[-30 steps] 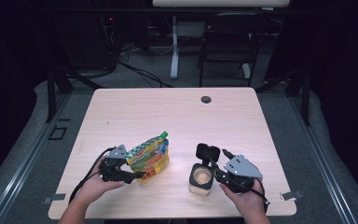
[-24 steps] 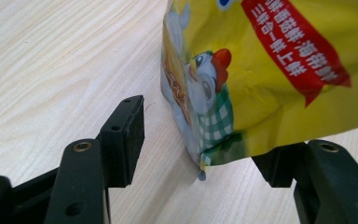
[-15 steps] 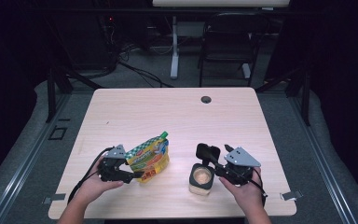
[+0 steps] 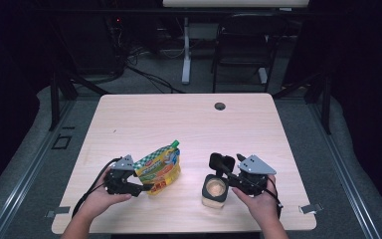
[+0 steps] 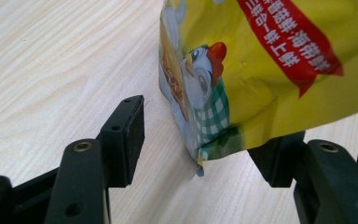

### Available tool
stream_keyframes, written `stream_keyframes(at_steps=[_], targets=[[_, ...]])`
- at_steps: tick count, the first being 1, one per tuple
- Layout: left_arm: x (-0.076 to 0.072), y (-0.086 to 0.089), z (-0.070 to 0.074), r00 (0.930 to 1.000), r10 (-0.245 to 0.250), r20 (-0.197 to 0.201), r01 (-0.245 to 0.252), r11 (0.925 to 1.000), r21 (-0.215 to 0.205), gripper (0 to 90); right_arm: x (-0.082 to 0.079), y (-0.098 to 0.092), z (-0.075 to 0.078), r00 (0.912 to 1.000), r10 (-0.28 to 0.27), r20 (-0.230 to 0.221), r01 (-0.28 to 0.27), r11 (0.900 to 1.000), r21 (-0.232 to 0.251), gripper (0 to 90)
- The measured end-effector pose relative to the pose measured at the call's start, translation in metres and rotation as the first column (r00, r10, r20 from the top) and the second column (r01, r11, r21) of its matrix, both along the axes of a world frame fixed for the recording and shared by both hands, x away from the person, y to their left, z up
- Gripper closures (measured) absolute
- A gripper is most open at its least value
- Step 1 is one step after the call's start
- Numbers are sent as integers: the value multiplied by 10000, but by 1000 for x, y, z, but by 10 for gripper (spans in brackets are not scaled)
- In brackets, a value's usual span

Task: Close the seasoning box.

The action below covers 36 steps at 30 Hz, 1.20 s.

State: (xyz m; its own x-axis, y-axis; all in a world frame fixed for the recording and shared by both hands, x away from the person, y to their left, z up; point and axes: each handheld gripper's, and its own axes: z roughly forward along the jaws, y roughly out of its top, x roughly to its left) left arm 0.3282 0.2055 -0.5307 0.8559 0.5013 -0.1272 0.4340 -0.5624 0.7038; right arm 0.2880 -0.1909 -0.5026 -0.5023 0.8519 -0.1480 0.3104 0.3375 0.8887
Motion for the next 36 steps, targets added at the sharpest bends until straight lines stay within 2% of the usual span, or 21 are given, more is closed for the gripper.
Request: stream_keyframes(at_steps=[8,18,26,28,30,36], targets=[[-1,1,0,10000,75,-3,-75,10000,3,410,-2,4,3,9995,318,80,-318,9995,43,442],[-1,1,0,10000,21,-23,-21,10000,20,410,-11,9,10,9975,622,336,-614,9978,-234,457],[-1,2,2,10000,50,53,-50,10000,-38,410,-17,10,14,9971,696,300,-684,9969,-387,472],[-1,2,3,10000,30,18,-30,10000,-26,410,-19,10,16,9969,742,263,-725,9955,-603,511],[-1,2,2,10000,61,40,-60,10000,-45,410,-20,9,18,9975,656,250,-640,9960,-617,554],[-1,3,3,10000,51,24,-51,10000,-26,410,-25,10,20,9963,860,94,-850,9931,-804,549]])
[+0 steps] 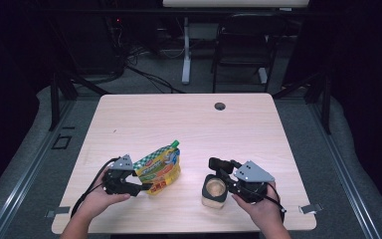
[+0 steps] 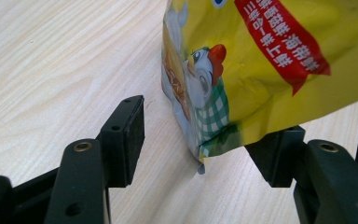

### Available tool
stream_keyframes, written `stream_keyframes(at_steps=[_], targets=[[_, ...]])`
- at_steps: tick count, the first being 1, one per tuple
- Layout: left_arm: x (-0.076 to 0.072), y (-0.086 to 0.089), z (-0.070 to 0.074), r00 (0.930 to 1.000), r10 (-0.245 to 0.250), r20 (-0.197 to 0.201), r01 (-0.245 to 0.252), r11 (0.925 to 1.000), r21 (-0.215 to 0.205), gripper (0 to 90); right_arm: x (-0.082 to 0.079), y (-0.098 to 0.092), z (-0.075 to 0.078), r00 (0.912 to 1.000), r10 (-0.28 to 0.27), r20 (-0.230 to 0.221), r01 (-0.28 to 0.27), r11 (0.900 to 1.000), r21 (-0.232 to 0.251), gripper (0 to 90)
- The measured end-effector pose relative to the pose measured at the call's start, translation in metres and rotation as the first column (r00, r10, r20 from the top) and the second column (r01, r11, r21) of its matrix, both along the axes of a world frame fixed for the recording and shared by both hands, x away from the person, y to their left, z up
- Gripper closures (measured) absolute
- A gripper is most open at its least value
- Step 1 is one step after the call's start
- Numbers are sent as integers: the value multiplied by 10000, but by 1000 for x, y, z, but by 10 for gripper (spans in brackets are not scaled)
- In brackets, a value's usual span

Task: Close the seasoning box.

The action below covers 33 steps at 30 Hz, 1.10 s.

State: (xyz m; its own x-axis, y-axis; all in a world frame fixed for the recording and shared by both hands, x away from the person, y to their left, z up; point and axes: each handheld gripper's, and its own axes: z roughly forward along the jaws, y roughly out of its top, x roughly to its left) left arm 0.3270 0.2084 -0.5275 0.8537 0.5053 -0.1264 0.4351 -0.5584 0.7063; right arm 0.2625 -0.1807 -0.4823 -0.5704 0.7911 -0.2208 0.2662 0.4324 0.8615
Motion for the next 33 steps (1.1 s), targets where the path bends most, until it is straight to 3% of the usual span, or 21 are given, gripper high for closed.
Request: stream_keyframes(at_steps=[14,33], targets=[[-1,0,1,10000,13,87,-12,10000,-18,410,-22,7,-4,9987,501,3,-500,9980,-395,537],[-1,0,1,10000,25,92,-25,10000,8,410,-39,8,-19,9921,997,-760,-1020,9944,-268,448]])
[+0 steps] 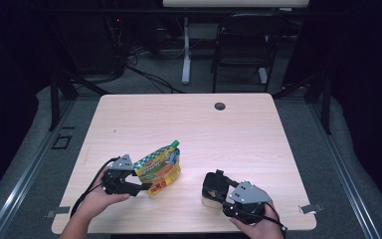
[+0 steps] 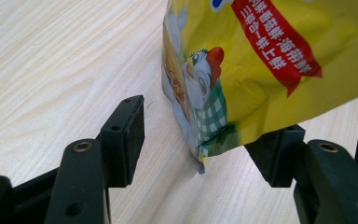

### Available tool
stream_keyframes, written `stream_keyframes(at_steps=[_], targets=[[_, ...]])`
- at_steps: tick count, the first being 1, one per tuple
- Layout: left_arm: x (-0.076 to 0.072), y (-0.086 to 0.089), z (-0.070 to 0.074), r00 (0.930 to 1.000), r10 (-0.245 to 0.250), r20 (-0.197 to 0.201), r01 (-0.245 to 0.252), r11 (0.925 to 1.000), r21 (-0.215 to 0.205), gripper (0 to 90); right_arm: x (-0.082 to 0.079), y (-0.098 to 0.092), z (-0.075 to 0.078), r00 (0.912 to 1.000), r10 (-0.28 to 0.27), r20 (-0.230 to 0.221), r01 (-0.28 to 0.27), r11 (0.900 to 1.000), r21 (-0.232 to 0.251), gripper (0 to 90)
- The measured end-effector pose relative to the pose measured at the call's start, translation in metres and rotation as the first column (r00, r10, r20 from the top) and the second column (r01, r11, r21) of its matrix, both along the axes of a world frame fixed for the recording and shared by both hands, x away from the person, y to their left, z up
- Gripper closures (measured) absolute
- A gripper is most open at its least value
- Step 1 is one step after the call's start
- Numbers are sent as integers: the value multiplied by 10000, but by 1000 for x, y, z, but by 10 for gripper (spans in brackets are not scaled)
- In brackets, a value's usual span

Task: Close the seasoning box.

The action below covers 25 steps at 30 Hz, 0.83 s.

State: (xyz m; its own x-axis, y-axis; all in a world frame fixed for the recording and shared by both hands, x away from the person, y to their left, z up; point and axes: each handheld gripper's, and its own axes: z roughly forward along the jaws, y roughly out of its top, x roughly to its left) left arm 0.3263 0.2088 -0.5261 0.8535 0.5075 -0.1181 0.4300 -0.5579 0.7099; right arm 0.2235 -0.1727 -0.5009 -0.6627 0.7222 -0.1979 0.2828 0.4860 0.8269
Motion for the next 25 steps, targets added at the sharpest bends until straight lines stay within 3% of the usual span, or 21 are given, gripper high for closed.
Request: stream_keyframes(at_steps=[25], targets=[[1,2,-2,10000,-23,-58,23,10000,78,410,-3,-8,-12,9999,-77,-145,83,9991,413,428]])
